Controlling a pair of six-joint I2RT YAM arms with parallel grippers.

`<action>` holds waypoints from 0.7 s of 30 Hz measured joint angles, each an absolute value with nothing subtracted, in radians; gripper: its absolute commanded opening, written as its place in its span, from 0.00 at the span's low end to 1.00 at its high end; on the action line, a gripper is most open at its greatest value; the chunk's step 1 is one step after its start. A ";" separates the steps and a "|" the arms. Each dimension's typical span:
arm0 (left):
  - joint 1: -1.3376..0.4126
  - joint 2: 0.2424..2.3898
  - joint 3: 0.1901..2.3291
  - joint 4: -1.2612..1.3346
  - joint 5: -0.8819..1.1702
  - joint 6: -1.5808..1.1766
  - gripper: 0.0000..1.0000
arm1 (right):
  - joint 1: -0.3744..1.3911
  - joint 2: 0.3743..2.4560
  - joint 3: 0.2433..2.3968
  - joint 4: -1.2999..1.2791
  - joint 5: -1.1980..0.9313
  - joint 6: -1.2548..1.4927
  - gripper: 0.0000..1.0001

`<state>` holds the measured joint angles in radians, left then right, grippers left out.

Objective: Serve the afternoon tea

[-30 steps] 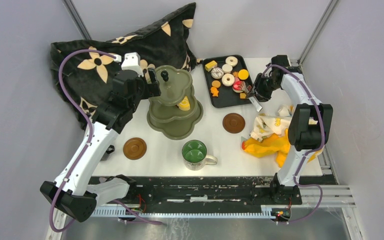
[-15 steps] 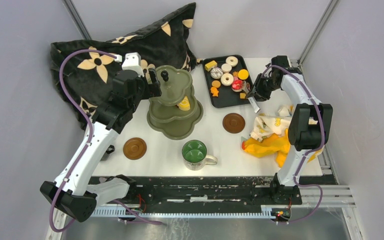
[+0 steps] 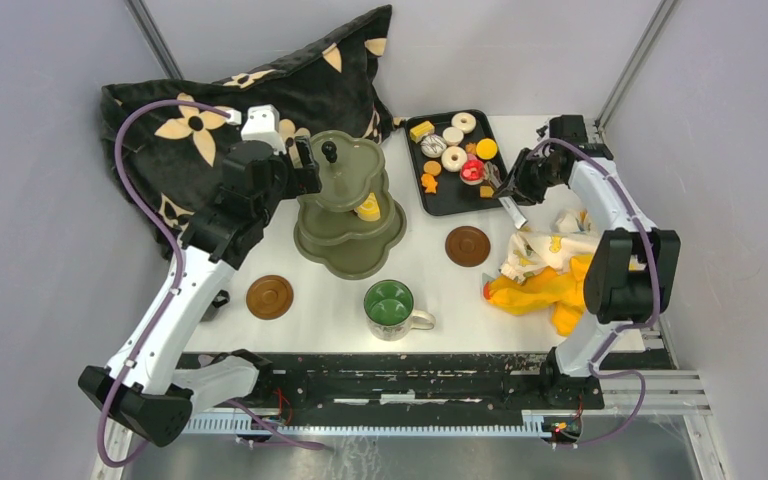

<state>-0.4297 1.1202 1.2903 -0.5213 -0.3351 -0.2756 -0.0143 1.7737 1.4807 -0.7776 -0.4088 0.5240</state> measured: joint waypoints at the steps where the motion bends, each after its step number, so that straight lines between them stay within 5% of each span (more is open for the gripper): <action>1: -0.430 1.117 1.290 -0.522 -0.336 -0.276 0.93 | -0.014 1.755 1.472 -0.775 -0.409 0.525 0.01; 21: -0.430 1.063 1.303 -0.544 -0.338 -0.284 0.93 | -0.014 1.528 1.448 -0.857 -0.403 0.506 0.01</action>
